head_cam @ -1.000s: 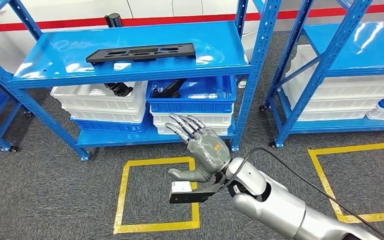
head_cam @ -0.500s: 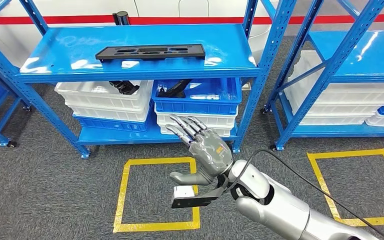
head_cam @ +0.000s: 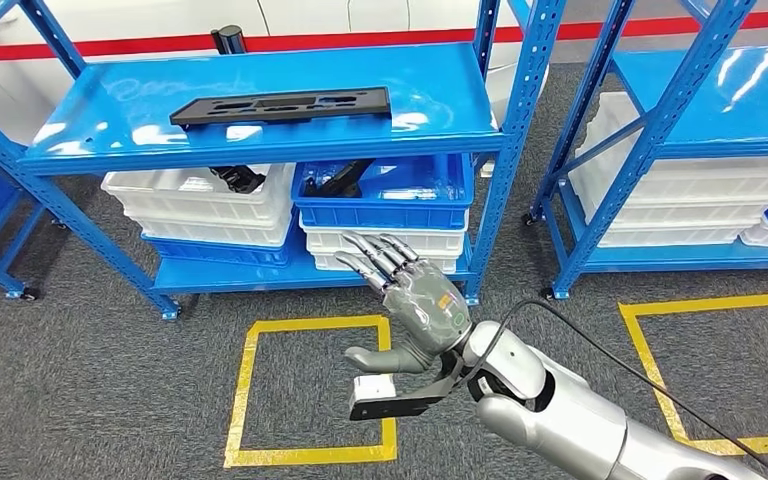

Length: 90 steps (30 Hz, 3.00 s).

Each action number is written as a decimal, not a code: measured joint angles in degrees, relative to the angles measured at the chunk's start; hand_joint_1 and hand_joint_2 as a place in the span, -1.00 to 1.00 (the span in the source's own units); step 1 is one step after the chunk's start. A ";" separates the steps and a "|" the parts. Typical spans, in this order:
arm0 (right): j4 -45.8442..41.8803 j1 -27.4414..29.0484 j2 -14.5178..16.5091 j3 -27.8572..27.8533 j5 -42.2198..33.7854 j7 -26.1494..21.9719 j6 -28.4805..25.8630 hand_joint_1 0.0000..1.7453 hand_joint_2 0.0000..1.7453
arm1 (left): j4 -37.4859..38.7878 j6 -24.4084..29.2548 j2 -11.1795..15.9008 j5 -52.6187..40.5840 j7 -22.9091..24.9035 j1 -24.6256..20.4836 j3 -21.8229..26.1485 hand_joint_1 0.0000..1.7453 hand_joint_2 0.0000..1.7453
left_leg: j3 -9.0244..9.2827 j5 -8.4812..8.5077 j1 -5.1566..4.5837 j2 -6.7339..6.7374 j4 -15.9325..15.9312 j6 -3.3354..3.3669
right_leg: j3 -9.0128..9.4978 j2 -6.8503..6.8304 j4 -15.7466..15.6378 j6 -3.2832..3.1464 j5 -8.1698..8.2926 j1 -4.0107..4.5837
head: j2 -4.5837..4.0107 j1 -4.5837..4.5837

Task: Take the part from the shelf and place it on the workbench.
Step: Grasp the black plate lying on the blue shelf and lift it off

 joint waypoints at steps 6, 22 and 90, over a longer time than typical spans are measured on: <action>-0.46 0.16 -0.02 -0.04 -0.19 0.00 0.00 -1.00 -1.00 | 0.04 -0.12 0.12 0.01 0.00 -0.14 0.02 -1.00 -1.00 | 7.08 7.85 -1.11 0.25 -16.78 2.07 | 0.92 0.04 -0.04 0.51 -0.86 0.46 | 0.00 0.04; -1.09 0.83 -0.46 -0.20 -0.46 -0.02 0.01 -1.00 -1.00 | 0.07 -0.30 0.12 0.01 0.00 -0.08 0.01 -1.00 -1.00 | 10.98 5.11 -1.05 -0.42 -17.91 2.35 | -1.01 0.10 0.10 1.41 0.84 0.36 | 0.00 0.06; -2.10 2.06 -0.43 -0.62 0.74 -1.31 -0.64 -1.00 -1.00 | 0.18 -0.27 -0.09 -0.56 0.17 -0.32 -0.27 -1.00 -1.00 | 5.24 -0.96 -0.62 -0.28 -4.00 1.10 | 0.27 -0.04 -0.75 -1.46 0.72 0.78 | 0.00 -0.83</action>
